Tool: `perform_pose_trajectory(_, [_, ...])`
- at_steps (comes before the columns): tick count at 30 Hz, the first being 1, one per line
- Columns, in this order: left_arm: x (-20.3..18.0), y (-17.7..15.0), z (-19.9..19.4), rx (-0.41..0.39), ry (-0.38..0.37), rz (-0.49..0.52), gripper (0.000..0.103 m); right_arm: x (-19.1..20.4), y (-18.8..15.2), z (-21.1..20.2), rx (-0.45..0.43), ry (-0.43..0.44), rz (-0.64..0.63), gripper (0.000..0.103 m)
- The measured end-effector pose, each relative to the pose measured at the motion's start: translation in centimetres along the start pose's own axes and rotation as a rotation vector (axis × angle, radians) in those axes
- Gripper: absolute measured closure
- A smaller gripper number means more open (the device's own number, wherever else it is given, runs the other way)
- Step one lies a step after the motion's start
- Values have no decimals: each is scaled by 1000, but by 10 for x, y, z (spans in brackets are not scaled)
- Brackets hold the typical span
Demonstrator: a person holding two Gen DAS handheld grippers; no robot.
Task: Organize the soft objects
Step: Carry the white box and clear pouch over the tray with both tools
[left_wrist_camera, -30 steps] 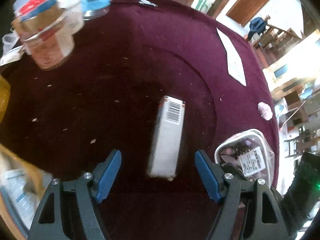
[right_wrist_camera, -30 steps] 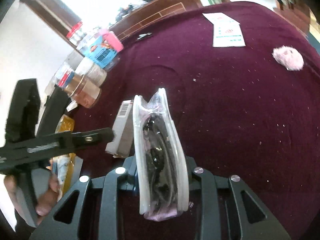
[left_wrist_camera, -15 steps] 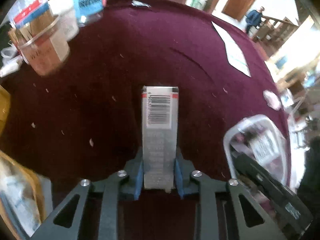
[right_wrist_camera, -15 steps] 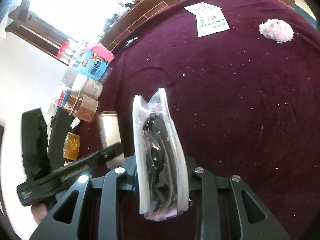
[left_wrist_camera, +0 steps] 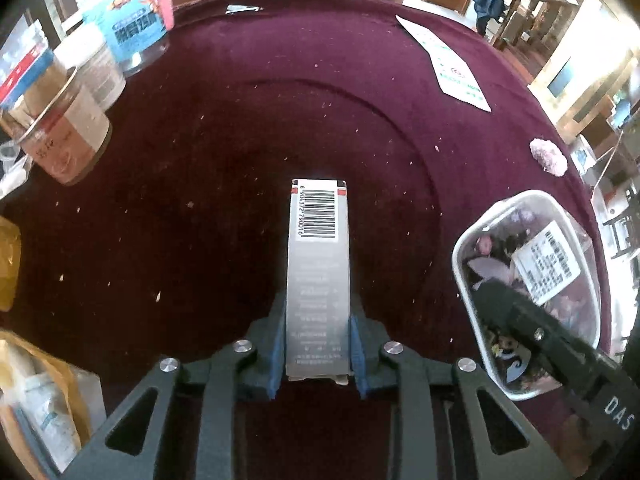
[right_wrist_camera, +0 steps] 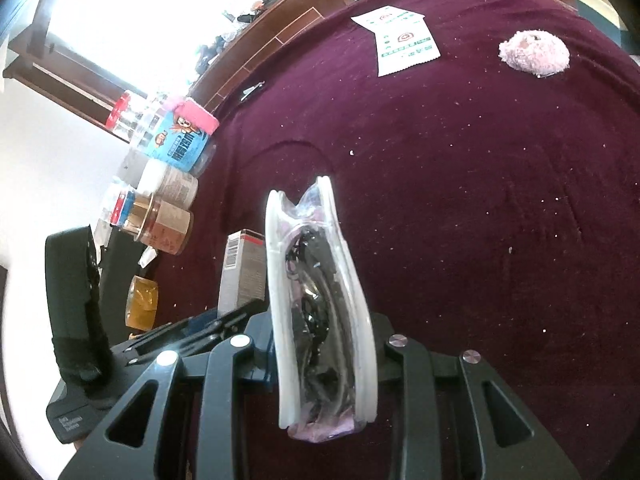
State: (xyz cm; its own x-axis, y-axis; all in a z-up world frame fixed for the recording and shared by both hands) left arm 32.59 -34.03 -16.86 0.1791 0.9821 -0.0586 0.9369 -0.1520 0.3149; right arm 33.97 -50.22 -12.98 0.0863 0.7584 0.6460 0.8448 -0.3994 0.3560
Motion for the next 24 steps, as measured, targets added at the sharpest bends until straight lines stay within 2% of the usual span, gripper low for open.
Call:
perform_pose_trajectory(2, [-1,-5,-5,9,-45,-4,76,4,0,-2,-12,-4,-18,74])
perform_pose_trajectory(4, [1,-8,-22,-35,-53,3,76,11,0,-4,-21,20,-32,74])
perform_pose_trajectory(6, [9,-21,-44,-45,-108,-31,76,19,-2,-8,-36,34,-62,74])
perform_pose_trajectory(7, [17,-31,-61,-49,-138,-55,76,21,-2,-9,-41,38,-76,74])
perform_pose_trajectory(9, [29,-47,-85,-77,-138,-65,76,29,-6,-10,-40,57,-102,74])
perform_pose_trajectory(13, [65,-102,-138,-146,-191,-126,76,50,-15,-8,-28,87,-173,74])
perform_pose_trajectory(16, [120,-151,-174,-229,-158,-222,76,77,-33,-4,-15,98,-274,74])
perform_pose_trajectory(19, [171,-188,-191,-254,-123,-325,76,99,-52,-1,6,125,-336,74])
perform_pose_trajectory(21, [197,-204,-198,-261,-110,-364,76,118,-71,-6,30,175,-357,74])
perform_pose_trajectory(24, [230,-221,-204,-273,-72,-396,76,157,-100,-20,55,299,-372,74])
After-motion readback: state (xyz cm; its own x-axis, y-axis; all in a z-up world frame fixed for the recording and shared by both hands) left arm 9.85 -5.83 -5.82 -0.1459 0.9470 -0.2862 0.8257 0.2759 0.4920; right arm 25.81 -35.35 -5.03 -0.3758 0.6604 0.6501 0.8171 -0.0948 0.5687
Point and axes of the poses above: each gripper's, at about its wrist camera, not at the fingertips, and z roughly the way its jaws point, x to its left, y to its top, the point moved 7 cm from there along z, roughly the way its jaws point, and after that the axes turned 2 degrees about y, right-handed, at the moved point
